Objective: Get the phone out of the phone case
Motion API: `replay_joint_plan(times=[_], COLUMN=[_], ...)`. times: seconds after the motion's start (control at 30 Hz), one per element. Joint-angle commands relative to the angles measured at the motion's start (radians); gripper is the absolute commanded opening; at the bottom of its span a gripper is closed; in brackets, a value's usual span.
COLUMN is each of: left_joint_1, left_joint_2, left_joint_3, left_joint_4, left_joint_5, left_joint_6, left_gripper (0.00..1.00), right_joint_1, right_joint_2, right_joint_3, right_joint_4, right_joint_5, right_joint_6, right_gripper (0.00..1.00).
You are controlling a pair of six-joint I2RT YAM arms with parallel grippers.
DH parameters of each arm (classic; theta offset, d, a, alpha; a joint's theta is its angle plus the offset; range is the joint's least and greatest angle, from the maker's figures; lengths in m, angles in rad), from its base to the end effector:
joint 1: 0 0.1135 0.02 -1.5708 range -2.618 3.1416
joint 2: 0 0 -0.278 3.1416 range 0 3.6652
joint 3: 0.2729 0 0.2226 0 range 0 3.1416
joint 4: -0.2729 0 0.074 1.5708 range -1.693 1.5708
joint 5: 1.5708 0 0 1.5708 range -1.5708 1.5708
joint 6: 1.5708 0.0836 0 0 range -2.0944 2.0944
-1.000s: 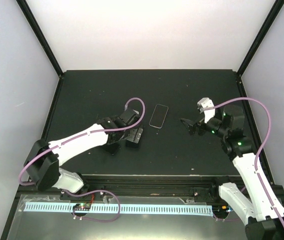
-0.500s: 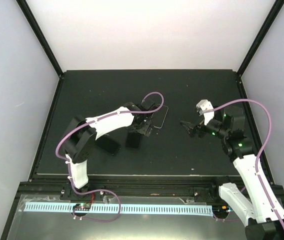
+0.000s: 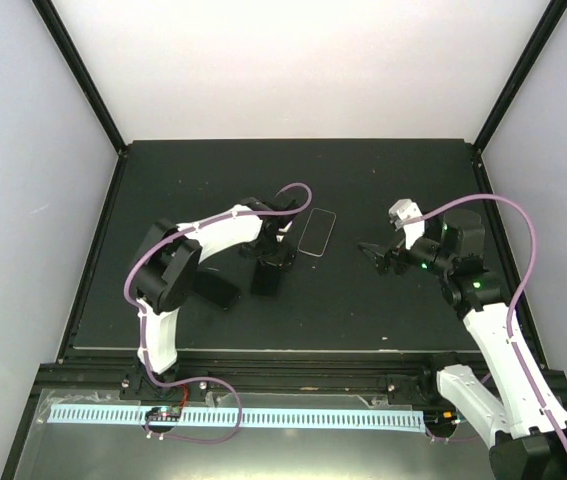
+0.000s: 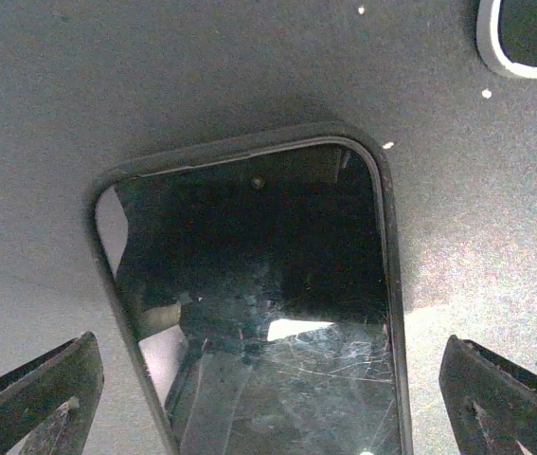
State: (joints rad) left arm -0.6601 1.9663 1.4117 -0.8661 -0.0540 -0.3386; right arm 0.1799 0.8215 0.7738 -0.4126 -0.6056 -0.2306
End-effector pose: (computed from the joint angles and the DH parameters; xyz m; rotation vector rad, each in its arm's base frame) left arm 0.2907 -0.2199 0.1525 0.4716 2.9463 -0.0367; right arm 0.1642 0.0782 0.3033 -0.7688 1.8354 0.5794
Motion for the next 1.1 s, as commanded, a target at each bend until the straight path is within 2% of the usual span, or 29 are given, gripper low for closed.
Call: replay_joint_plan(times=[0.0,0.5,0.67,0.8,0.93,1.07], left_joint_1=[0.011,0.031,0.03,0.031,0.0,-0.022], left_joint_2=[0.031,0.107,0.133,0.12,0.007,-0.144], left_joint_3=[0.025,0.068,0.08,0.081,0.086,0.103], left_joint_4=[-0.006,-0.049,-0.077,-0.091,-0.111,-0.103], left_joint_5=[0.054,0.026,0.059,0.08,-0.036,-0.014], left_joint_6=[0.027,-0.01,-0.004,-0.007,-0.026,-0.033], left_gripper=[0.99,0.97,0.85,0.69,0.61,0.55], right_joint_1=[0.003,0.004,0.005,0.005,0.004,0.004], right_joint_2=[0.008,0.034,0.044,0.045,0.044,0.042], right_joint_3=[0.024,0.036,0.044,0.044,0.045,0.043], right_joint_4=[-0.016,-0.032,-0.041,-0.041,-0.045,-0.041], right_joint_5=[-0.011,-0.013,-0.011,-0.01,-0.016,-0.007], right_joint_6=[-0.02,-0.032,-0.037,-0.039,-0.049,-0.06], right_gripper=[0.94,0.91,0.9,0.9,0.88,0.86])
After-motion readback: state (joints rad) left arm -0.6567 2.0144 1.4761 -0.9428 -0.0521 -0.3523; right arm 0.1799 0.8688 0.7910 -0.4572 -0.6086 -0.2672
